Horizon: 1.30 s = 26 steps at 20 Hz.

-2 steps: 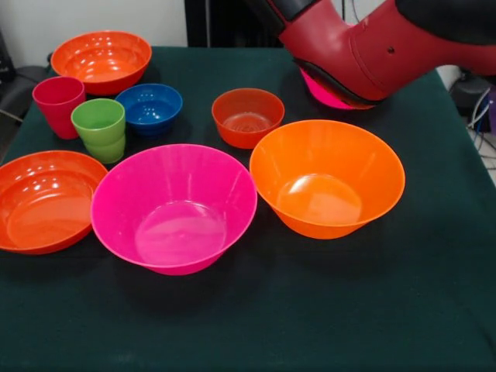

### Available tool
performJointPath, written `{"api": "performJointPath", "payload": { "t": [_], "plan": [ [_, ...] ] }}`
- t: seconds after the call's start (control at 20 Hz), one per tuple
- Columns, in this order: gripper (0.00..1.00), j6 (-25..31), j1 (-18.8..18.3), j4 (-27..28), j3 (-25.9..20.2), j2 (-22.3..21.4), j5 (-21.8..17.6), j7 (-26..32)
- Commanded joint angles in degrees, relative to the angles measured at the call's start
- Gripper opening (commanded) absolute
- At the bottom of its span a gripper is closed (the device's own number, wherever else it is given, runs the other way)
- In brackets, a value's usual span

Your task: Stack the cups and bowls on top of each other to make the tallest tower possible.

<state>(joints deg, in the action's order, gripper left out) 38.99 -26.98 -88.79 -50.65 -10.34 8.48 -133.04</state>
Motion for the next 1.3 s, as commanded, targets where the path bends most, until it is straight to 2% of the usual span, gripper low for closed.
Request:
{"api": "performJointPath", "payload": {
  "t": [0.05,0.55,0.9,1.3],
  "plan": [
    [0.00,4.5,-0.8,-3.2,0.7,2.4,1.3,0.7],
    [0.00,-1.1,-1.9,-4.3,4.7,2.4,-6.1,5.0],
    [0.00,-4.4,-3.6,-8.5,5.2,2.0,-10.1,3.6],
    [0.00,-8.6,-6.2,-12.0,5.5,7.0,-14.0,4.0]
  ]
}}
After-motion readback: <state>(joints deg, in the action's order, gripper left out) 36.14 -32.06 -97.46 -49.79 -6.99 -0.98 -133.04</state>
